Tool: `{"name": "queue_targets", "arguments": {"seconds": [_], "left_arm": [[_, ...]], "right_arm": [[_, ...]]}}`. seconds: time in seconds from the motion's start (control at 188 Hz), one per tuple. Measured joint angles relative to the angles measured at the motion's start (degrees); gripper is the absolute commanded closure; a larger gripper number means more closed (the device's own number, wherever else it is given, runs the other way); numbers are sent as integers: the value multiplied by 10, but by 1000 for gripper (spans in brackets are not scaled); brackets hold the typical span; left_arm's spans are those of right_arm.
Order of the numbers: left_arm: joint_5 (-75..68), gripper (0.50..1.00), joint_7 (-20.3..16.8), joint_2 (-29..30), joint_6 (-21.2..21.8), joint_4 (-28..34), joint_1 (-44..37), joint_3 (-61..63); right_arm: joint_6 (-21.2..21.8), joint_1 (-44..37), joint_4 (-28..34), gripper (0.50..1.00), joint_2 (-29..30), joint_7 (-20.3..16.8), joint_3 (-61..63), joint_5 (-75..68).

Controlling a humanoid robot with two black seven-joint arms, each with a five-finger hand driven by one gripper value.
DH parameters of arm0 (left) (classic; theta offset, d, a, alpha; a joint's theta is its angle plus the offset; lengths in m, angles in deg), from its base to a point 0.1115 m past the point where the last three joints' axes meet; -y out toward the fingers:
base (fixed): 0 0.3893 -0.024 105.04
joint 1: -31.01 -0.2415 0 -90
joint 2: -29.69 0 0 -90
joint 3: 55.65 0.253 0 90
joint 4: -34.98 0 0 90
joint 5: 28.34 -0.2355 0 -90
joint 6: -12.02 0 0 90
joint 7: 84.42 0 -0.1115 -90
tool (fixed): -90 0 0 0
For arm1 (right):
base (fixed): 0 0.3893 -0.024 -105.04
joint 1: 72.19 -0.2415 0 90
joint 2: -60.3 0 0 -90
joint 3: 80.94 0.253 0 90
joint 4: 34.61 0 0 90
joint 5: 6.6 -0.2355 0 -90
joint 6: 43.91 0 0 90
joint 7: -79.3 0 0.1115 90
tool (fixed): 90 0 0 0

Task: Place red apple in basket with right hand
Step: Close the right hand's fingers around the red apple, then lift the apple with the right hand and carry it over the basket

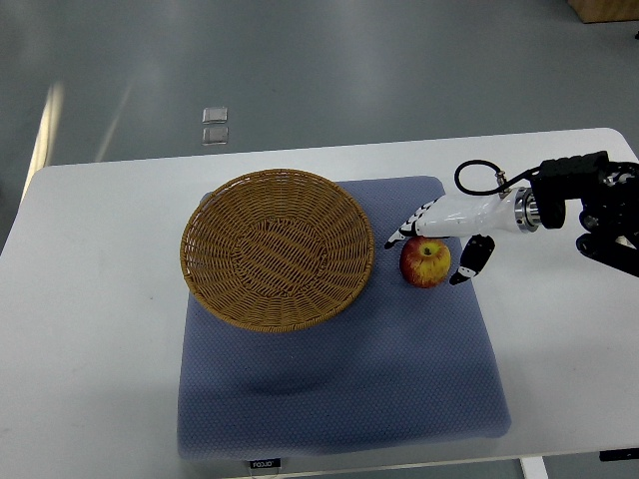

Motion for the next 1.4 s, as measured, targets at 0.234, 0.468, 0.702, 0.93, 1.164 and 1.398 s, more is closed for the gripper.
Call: {"name": "queue_targets", "arguments": {"seconds": [0.234,0.468,0.702,0.93,1.164,1.398], "left_arm": [[0,500,0,0,0,0,0,0],[0,500,0,0,1,0,0,0],[0,500,0,0,0,0,0,0],[0,500,0,0,0,0,0,0],[0,500,0,0,0,0,0,0],[0,500,0,0,0,0,0,0]], "right_arm": [[-8,6,-9,585,2,0,0,5],[-13,11,-15,587,2,0,0,7],[-19,16,-15,587,7,-1,0,7],[-20,17,-15,624,16,0,-1,7],[-20,18,-16,746,17,0,-1,17],[-20,19,-18,861,17,0,-1,22]]}}
